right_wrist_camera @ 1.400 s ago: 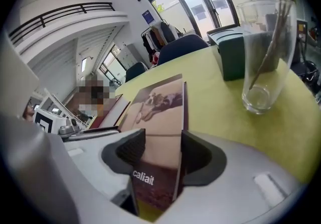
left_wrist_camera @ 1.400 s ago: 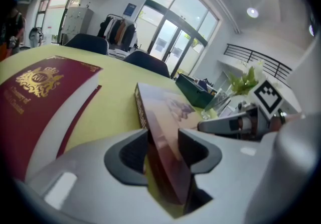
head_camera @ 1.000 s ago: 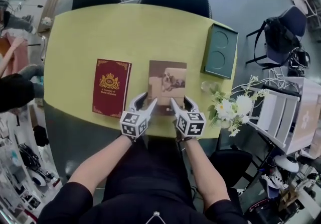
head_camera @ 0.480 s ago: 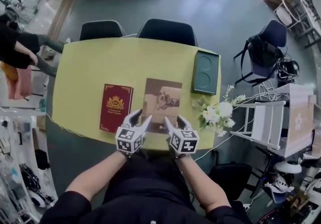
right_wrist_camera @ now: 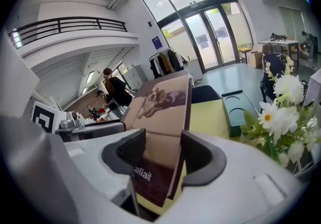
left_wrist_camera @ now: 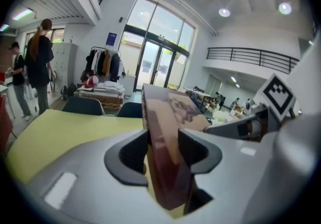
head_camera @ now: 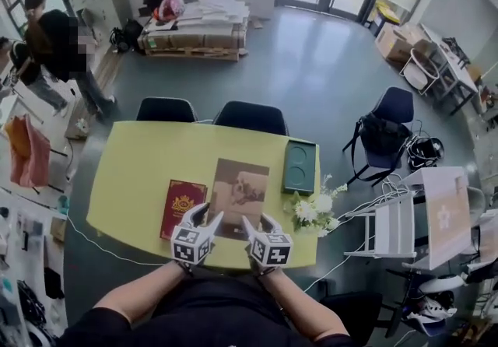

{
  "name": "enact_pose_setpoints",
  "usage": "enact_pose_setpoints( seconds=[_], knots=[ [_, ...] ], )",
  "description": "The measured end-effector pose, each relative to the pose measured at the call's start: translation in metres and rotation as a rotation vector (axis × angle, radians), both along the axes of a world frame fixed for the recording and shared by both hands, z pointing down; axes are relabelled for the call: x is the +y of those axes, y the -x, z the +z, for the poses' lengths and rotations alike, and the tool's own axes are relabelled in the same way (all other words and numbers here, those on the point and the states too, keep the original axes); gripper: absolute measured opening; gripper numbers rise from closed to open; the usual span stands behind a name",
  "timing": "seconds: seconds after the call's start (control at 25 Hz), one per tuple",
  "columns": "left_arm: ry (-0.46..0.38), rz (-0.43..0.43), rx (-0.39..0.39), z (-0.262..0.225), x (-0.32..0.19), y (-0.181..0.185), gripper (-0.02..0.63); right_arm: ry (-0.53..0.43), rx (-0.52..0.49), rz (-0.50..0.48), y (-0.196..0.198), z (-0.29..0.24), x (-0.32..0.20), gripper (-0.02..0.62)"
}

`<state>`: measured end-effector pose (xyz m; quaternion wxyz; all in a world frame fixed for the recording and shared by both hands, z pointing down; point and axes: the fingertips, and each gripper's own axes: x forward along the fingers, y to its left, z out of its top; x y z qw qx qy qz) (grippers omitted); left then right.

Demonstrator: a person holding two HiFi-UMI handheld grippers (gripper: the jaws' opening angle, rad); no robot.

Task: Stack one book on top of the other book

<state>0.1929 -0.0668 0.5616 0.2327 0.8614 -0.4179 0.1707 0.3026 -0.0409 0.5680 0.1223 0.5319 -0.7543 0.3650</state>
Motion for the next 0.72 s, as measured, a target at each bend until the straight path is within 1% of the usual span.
enact_pose_setpoints(
  seconds=[0.2,0.32,0.48,0.72],
  knots=[
    [-0.028,-0.001,-0.007,-0.022,0.005,0.004,0.204,-0.017,0.001,-0.001,0.005,-0.020,0.005,0.224],
    [-0.029,-0.012,-0.007,-0.023,0.011,0.006,0.204,-0.009,-0.009,-0.007,0.007,-0.020,0.010,0.224],
    [-0.027,-0.031,-0.002,-0.023,0.019,0.013,0.204,-0.014,0.005,-0.014,0.012,-0.021,0.016,0.224],
    [-0.029,-0.032,-0.002,-0.022,0.032,0.022,0.204,-0.014,-0.003,-0.023,0.022,-0.022,0.029,0.224]
  ],
)
